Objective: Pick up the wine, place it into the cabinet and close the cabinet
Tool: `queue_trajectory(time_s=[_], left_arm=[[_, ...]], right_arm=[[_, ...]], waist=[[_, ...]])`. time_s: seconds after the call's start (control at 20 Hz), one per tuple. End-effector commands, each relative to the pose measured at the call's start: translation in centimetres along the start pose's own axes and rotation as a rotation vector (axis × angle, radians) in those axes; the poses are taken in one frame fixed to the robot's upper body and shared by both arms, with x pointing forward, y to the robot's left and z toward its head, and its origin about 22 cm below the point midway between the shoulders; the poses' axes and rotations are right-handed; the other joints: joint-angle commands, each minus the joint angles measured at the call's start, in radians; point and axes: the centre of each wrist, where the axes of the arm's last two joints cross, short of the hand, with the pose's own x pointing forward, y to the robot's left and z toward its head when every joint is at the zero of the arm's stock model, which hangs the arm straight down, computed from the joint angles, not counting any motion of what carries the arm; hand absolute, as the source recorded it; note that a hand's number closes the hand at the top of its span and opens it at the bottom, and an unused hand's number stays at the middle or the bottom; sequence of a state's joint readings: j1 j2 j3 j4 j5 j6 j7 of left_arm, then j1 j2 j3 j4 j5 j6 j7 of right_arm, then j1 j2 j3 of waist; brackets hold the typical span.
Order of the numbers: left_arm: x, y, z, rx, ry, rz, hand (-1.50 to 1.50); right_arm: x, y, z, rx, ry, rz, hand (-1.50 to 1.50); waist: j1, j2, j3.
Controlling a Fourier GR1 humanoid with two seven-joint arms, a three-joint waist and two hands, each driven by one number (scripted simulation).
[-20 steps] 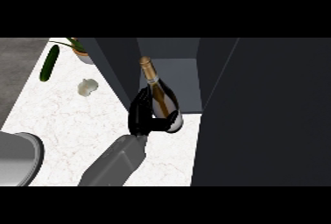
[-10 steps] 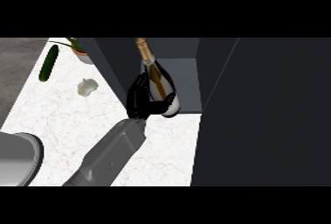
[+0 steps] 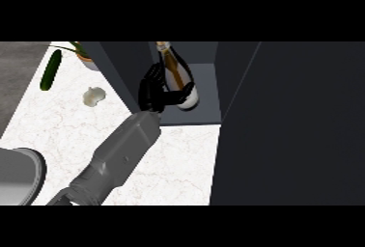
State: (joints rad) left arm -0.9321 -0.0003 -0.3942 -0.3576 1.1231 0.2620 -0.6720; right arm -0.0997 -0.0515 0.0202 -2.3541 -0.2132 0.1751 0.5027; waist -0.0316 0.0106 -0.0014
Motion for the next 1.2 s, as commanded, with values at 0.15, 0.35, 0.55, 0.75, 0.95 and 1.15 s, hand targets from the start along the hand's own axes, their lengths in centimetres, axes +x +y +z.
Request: queue_trajectory(time_s=[0.15, 0.35, 0.55, 0.75, 0.95, 1.15], left_arm=[[1.6, -1.5, -1.7, 0.017, 0.03, -0.032, 1.5], [2.4, -2.2, -2.4, 0.011, 0.052, -0.033, 1.5], [1.7, -1.4, -1.8, 0.024, 0.022, -0.008, 1.5], [1.7, -1.7, -1.8, 0.052, 0.034, -0.014, 1.5], [1.0, -1.4, -1.1, 0.057, 0.042, -0.013, 1.5], [0.1, -1.2, 0.0, 0.029, 0.056, -0.026, 1.5]], right_arm=[[-1.6, 0.2, -1.1, 0.002, -0.01, -0.01, -1.5], [-1.2, 0.6, -0.3, 0.021, -0.017, -0.006, -1.5], [0.0, 1.4, -1.0, 0.047, -0.014, -0.012, -1.5], [-1.7, 1.8, -1.0, 0.056, -0.017, -0.031, -1.5], [-1.1, 0.7, -1.6, 0.084, -0.027, -0.009, -1.5], [-1.7, 0.8, -1.2, 0.069, -0.032, -0.024, -1.5]], waist=[[-0.019, 0.005, 0.001], [-0.029, 0.007, 0.001], [-0.04, 0.01, 0.0], [-0.06, 0.013, 0.0], [-0.077, 0.017, 0.0], [-0.084, 0.016, 0.0]])
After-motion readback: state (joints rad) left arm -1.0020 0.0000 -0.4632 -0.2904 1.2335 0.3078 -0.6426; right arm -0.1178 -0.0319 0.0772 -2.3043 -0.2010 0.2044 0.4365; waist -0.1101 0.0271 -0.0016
